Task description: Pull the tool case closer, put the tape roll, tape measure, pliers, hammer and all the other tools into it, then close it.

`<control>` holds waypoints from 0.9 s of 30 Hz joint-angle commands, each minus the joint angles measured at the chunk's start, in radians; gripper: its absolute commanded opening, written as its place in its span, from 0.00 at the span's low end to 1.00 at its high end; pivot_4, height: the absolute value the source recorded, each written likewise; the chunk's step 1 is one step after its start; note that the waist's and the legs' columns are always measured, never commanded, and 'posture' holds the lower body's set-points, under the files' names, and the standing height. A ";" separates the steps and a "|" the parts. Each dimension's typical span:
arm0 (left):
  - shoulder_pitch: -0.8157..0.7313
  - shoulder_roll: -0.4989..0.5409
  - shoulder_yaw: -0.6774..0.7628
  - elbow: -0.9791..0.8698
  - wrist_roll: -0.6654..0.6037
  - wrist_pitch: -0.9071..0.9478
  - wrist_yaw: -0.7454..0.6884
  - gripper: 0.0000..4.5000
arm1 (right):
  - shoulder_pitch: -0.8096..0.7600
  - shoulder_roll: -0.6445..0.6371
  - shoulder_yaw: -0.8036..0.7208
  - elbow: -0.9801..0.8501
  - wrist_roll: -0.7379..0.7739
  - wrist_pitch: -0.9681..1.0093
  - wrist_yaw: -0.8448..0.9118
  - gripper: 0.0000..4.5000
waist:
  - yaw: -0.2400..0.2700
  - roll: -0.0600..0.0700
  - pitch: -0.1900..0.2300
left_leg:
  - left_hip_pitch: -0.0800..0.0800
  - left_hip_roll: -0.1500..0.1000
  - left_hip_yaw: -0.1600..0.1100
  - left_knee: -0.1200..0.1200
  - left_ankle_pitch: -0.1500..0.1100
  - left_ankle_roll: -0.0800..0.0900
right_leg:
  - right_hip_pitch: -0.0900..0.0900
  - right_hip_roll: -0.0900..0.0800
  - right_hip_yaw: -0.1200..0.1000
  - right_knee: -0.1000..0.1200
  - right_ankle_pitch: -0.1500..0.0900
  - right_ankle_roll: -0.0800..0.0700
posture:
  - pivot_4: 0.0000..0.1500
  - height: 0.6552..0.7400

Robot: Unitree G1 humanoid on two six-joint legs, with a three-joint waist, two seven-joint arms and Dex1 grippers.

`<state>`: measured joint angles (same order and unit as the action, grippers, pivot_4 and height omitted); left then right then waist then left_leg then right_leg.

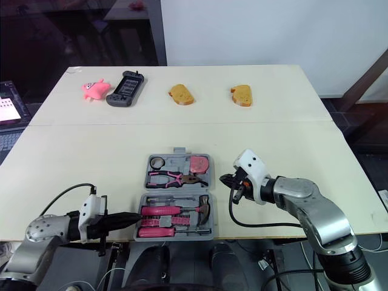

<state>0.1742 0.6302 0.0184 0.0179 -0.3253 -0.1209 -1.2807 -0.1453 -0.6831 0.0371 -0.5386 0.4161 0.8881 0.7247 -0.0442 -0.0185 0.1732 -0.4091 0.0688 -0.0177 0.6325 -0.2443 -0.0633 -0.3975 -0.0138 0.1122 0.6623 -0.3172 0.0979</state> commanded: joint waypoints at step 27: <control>-0.106 0.037 -0.175 0.231 0.167 -0.217 0.066 0.00 | -0.480 0.414 -0.117 0.616 0.111 0.525 -0.264 0.99 | -0.026 0.005 -0.003 | 0.003 0.000 -0.003 -0.003 0.000 0.000 | 0.000 0.002 0.000 0.004 0.002 0.003 | 1.00 1.00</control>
<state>0.0487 0.6513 -0.1391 0.1977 -0.2057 -0.3555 -1.2194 -0.6039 -0.2758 -0.0594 0.0454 0.5359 1.4304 0.4738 -0.0697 -0.0132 0.1704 -0.4065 0.0689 -0.0202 0.6295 -0.2443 -0.0630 -0.3972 -0.0114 0.1122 0.6658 -0.3148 0.1013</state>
